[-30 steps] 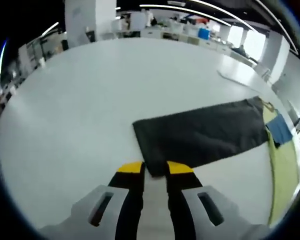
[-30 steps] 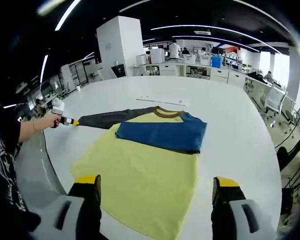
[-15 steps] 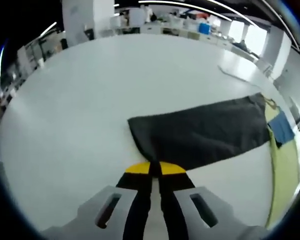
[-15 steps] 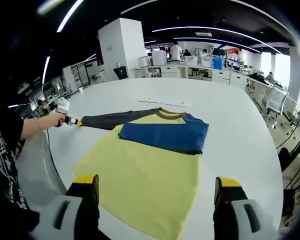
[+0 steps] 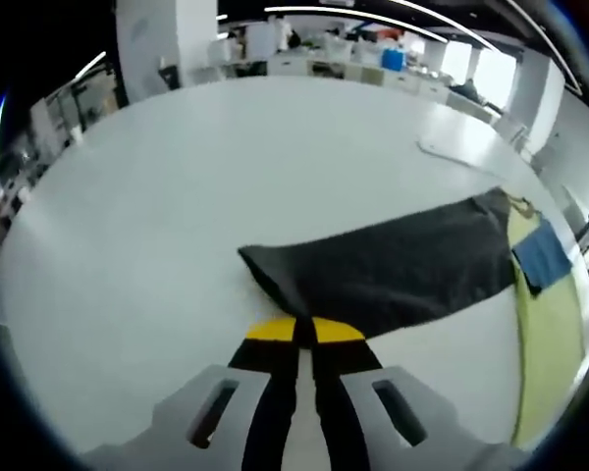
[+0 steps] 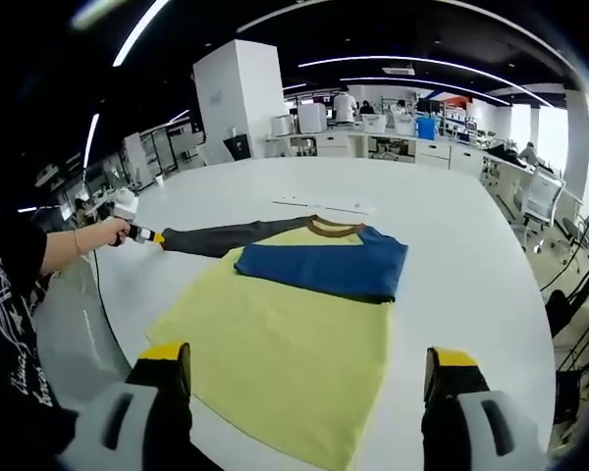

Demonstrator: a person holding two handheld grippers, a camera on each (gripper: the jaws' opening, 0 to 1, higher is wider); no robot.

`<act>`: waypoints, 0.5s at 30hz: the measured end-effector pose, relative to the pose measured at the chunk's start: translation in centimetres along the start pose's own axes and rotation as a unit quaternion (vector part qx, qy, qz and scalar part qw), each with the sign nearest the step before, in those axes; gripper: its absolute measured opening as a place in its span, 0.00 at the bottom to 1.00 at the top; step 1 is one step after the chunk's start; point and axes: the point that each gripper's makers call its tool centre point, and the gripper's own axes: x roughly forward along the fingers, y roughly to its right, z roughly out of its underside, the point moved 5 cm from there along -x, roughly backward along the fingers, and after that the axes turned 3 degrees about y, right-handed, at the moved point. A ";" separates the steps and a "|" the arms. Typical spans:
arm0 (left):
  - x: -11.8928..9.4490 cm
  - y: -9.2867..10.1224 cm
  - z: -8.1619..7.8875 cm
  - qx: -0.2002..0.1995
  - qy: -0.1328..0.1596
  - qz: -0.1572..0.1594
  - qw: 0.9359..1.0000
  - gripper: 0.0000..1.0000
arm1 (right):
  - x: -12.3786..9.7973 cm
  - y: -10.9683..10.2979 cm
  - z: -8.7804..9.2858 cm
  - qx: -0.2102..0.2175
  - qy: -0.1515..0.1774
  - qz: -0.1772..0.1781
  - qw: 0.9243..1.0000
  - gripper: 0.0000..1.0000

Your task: Fold the garment on the visible template until the final outline fits inside the template.

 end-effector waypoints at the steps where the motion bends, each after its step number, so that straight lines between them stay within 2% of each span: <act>1: -0.1 0.5 -0.4 0.003 0.005 0.006 1.000 0.01 | 0.0 0.0 0.1 0.001 0.000 0.001 1.000 1.00; 15: -0.3 5.7 -4.1 0.035 0.038 0.067 0.996 0.01 | -0.5 -0.5 0.6 -0.003 0.002 -0.010 1.000 1.00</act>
